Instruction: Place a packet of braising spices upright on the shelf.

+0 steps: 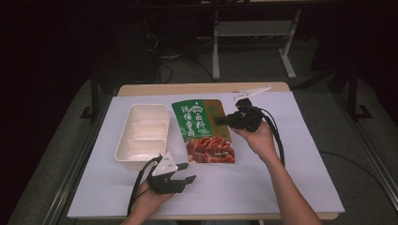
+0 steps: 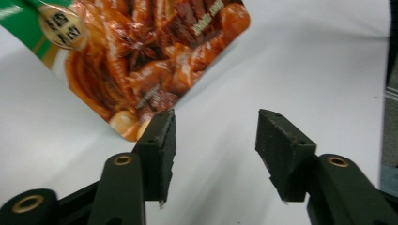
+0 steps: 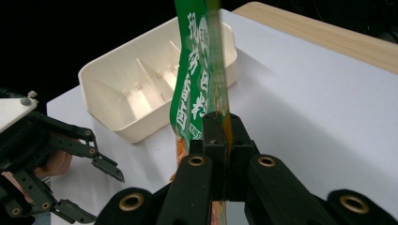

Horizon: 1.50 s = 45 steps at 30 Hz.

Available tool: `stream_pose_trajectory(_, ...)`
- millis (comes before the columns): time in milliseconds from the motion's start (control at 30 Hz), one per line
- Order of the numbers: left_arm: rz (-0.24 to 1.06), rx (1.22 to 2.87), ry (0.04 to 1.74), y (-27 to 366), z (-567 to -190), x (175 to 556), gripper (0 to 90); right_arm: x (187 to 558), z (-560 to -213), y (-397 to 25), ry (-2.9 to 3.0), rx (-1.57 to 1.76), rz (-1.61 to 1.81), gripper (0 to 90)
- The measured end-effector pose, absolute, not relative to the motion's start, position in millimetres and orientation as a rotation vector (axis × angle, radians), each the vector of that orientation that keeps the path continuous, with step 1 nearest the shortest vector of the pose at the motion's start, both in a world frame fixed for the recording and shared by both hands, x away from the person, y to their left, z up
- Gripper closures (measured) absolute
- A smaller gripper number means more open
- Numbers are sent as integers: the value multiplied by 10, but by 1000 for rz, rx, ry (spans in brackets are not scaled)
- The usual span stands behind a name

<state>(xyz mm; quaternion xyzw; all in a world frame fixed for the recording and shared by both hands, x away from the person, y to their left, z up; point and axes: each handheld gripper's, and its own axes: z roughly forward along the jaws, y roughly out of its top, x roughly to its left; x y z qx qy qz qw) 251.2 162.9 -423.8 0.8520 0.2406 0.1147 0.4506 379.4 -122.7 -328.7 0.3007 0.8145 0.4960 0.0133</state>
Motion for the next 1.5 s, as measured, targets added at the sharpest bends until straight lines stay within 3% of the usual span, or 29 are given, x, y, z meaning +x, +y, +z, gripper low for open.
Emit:
stream_pose_trajectory(700, 276, 2090, 545, 1838, -4291, 2314, 358, 3644, -2982, -973, 2493, 800, 1566, 899)
stream_pose_trajectory(1500, 275, 2074, 484, 1840, -4324, 2214, 317, 3598, -2649, -628, 2451, 693, 1674, 899)
